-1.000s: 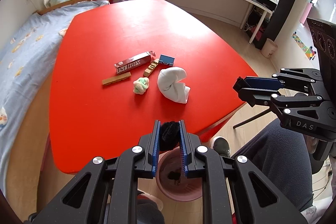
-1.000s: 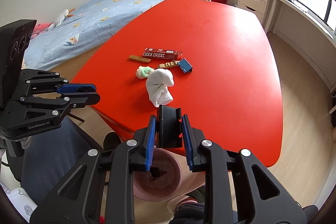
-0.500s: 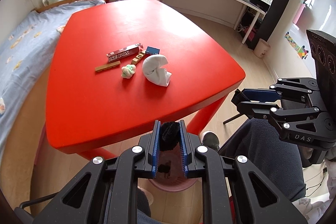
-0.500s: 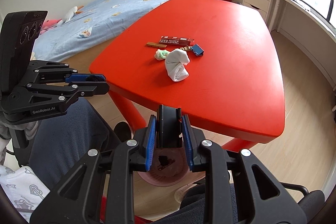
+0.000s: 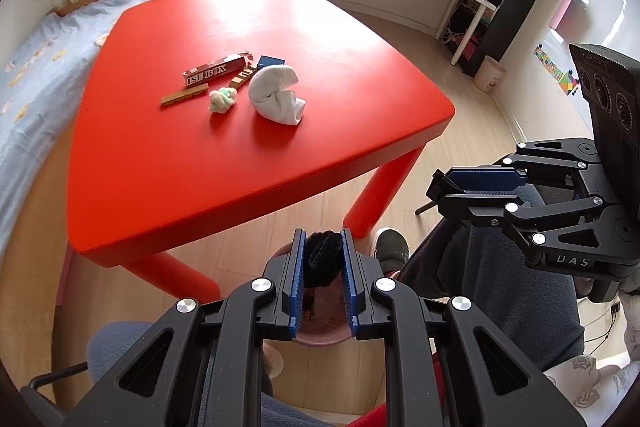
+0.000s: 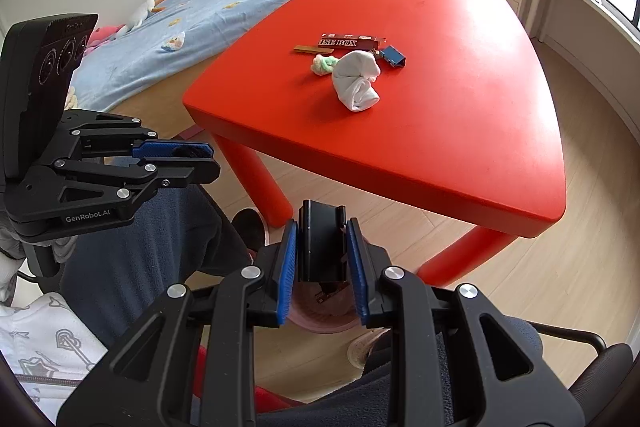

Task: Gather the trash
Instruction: 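Carry both items over the wastebasket and open both tools to drop them, then move both tools back over the table toward the sock and fluffy ball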

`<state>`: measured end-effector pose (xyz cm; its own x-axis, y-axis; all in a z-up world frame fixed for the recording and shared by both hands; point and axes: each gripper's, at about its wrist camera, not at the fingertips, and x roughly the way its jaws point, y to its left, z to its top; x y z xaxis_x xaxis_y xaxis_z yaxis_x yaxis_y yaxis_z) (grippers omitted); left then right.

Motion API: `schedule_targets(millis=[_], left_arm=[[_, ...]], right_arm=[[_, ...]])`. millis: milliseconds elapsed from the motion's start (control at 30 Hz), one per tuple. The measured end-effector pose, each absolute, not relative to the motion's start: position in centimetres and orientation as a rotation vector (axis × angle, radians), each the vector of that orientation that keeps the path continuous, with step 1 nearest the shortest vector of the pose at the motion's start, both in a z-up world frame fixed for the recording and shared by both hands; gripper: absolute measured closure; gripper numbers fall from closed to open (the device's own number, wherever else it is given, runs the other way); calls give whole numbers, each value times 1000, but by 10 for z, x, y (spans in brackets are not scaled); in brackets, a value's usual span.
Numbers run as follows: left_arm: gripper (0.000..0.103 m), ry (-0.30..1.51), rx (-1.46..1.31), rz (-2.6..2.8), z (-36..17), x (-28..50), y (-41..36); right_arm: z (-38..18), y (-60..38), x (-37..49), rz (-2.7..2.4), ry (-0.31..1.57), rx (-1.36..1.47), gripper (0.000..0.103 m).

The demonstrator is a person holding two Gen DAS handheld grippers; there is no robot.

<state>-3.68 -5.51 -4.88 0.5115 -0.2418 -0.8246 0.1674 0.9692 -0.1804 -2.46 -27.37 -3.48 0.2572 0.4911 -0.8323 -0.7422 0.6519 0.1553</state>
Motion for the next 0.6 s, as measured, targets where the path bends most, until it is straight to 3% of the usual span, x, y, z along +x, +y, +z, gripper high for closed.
schedule_targets(millis=[233, 267, 300, 333, 367, 400, 433, 600], left_arm=[[81, 1010, -86, -258, -50, -37, -56], [76, 1011, -86, -256, -50, -37, -56], [64, 1013, -81, -249, -51, -37, -55], [54, 1010, -76, -234, -51, -36, -54], [32, 1001, -72, -213, -51, -37, -52], [16, 990, -73, -197, -50, -37, -49], [12, 983, -76, -186, -49, -38, -47], [8, 997, -74, -143, -52, -37, -39]], right_arm=[[-34, -274, -24, 860, 1004, -293, 78], [-35, -274, -24, 856, 1006, -298, 73], [-35, -275, -24, 849, 1003, -304, 47], [-35, -275, -24, 836, 995, -312, 32], [-35, -276, -24, 821, 983, -315, 14], [-35, -278, -23, 808, 981, -316, 11], [-36, -278, -21, 796, 989, -318, 9], [-41, -280, -18, 775, 1004, -313, 3]])
